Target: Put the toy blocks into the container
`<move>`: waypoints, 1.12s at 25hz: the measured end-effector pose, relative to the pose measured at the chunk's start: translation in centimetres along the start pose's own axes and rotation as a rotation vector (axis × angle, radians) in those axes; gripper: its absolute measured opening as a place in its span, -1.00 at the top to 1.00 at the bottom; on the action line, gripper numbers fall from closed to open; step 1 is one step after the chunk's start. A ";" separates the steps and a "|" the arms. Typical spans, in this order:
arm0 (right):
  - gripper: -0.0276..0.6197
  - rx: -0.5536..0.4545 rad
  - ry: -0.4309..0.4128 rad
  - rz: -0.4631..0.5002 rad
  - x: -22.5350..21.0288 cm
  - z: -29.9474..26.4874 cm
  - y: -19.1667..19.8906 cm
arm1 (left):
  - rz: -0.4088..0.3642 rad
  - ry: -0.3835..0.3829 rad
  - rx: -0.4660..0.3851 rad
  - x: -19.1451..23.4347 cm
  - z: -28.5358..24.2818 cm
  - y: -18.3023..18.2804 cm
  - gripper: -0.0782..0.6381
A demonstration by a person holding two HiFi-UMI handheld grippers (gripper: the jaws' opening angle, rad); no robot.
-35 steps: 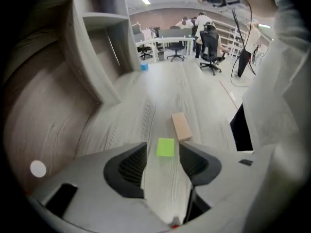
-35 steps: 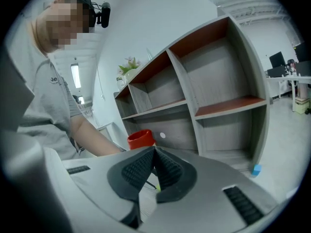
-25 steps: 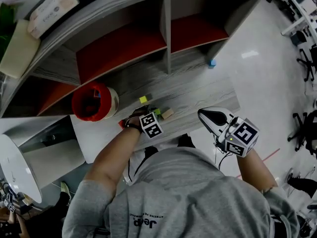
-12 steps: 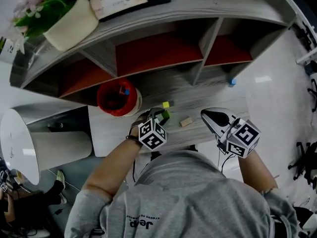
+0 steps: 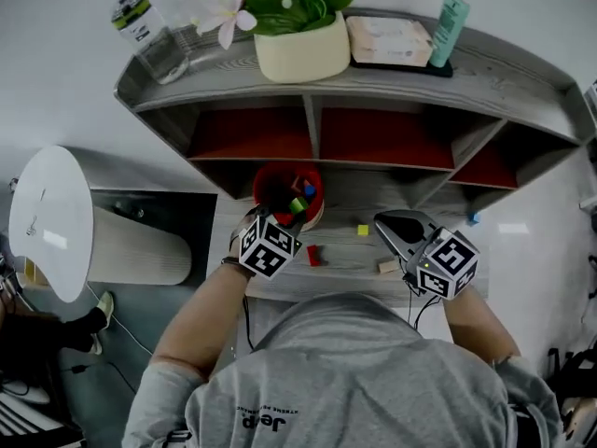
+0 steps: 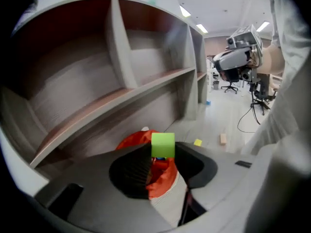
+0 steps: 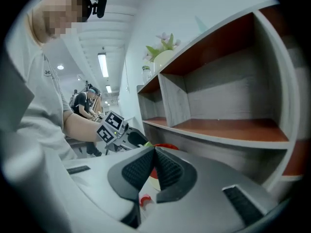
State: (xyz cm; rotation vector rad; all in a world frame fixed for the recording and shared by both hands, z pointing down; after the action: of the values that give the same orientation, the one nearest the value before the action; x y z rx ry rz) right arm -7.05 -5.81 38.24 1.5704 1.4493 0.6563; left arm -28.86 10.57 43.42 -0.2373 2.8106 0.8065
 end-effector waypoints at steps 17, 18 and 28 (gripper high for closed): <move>0.91 0.082 -0.005 0.027 1.5 -2.8 -2.0 | 0.085 0.027 0.076 5.6 -4.0 3.4 0.29; 0.91 0.084 -0.004 0.025 1.4 -2.7 -1.9 | 0.093 0.028 0.075 5.7 -4.2 3.4 0.28; 0.91 0.067 -0.006 0.022 1.2 -1.9 -1.9 | 0.158 0.055 0.003 5.5 -2.7 1.9 -0.02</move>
State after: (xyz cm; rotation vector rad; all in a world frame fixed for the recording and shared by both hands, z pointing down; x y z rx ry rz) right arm -9.42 -4.34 37.29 1.6408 1.4645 0.6213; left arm -35.03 10.13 45.28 -0.0367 2.9108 0.8405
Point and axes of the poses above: the fingertips, and each gripper's own axes: z backward along the fingers, x to its left, y out of its underside, the point moved 10 cm from there along z, backward along the fingers, and after that the axes turned 12 degrees about x, right-handed, at the moved point
